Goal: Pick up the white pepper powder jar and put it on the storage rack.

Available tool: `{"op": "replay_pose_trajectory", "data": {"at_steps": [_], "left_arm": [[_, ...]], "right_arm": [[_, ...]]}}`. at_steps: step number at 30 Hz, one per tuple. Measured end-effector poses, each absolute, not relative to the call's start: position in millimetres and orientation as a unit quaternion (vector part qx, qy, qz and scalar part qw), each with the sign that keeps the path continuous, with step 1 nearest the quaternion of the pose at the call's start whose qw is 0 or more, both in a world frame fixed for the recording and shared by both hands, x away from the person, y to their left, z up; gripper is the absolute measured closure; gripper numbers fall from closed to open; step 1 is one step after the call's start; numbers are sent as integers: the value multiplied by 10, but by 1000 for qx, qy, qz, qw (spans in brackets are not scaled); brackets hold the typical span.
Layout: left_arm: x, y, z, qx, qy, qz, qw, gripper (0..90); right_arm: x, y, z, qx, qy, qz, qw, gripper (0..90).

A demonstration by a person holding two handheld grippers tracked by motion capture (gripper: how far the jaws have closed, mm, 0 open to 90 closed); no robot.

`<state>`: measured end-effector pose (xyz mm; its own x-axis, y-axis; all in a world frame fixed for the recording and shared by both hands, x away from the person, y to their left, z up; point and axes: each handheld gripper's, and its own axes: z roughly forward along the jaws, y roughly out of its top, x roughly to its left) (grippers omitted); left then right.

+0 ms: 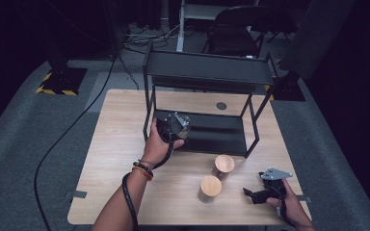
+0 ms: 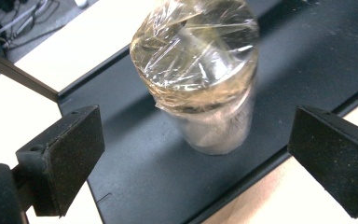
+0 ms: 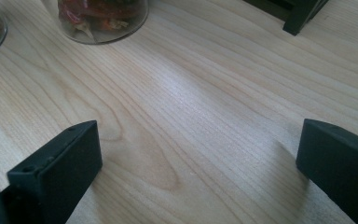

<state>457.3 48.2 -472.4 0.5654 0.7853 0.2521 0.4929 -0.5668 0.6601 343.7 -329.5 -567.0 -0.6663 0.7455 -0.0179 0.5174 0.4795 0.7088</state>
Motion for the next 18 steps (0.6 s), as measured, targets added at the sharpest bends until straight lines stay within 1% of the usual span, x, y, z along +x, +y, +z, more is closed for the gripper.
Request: {"op": "replay_pose_trajectory", "data": {"at_steps": [6,18], "left_arm": [[4436,510,-4663,846,358,276,281,31],[4196,609,-4609,852,330,293,282,30]], "right_arm": [[3437,-3295,-5670,374,844,347,164,0],[3437,-3295,-5670,374,844,347,164,0]]}}
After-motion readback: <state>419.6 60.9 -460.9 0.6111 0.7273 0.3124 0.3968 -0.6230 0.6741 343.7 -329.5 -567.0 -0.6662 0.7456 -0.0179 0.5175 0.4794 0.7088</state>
